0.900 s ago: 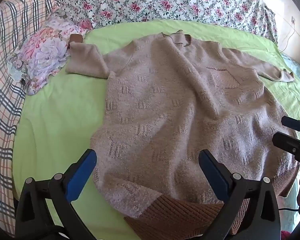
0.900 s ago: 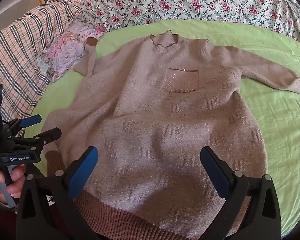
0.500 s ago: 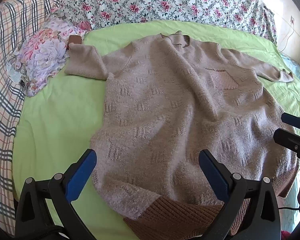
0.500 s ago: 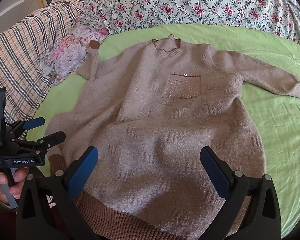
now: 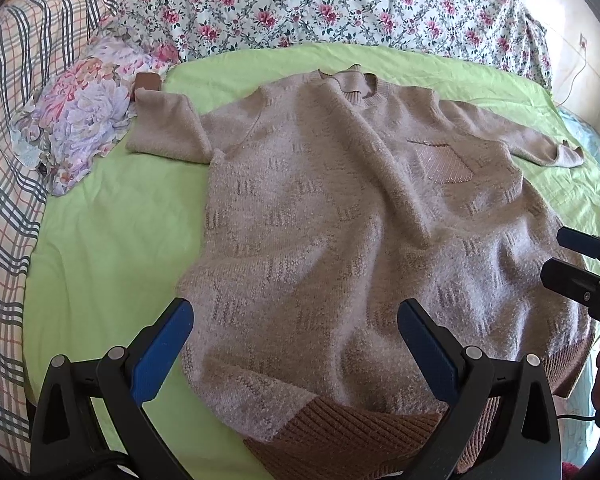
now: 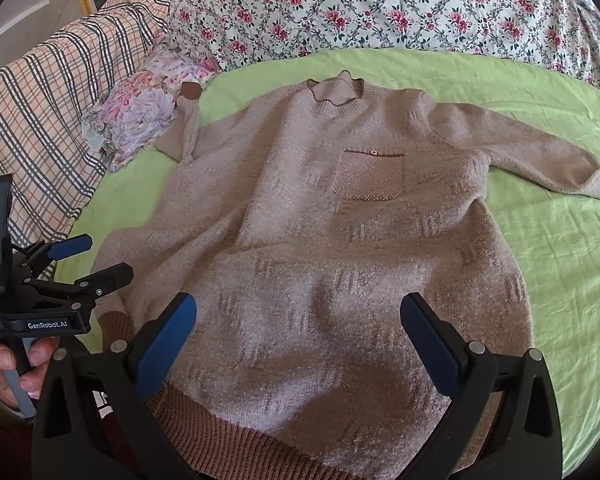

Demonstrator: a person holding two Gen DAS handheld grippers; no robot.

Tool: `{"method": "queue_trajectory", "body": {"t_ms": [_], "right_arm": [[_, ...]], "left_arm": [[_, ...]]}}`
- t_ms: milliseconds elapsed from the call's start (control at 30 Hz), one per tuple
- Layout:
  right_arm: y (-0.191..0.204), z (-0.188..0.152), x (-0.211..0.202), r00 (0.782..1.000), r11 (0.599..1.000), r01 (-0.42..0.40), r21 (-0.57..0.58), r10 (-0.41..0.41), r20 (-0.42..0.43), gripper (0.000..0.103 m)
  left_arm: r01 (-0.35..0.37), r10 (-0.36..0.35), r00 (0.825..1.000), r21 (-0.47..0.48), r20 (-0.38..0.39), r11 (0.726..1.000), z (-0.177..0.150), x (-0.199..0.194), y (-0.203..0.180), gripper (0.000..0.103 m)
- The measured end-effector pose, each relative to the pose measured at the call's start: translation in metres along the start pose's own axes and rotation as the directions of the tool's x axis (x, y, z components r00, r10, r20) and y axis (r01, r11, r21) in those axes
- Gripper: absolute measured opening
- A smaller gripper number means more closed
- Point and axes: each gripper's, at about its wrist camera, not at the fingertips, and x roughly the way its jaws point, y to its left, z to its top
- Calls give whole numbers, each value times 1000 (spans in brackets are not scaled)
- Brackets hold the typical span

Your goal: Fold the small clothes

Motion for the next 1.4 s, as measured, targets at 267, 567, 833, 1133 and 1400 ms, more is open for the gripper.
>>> {"method": "queue_trajectory", "body": {"t_ms": [267,567,833,1133,1400], "right_arm": [[1,0,-1,997,1000,-13,-15,14,73,102],[4,5,-1,998,1000,-19,-6,20,62,102],[-7,20,0,998,1000,-20,3,20,65,102],[-44,60,13,997,999,-29,22,28,78,102],[-89,117,39,997,1000,-12,1,12,72,102]], "left_arm": [[9,-9,1000,-5,-7,1000,2,2,0,102],[10,-10,1000,-3,-13,1000,6,6,0,102],[31,-31,999,0,-34,1000,28,17,6,102],[42,-42,999,-41,-6,998,83,46,39,102],[34,-36,999,137,10,990,161,99,43,102]]}}
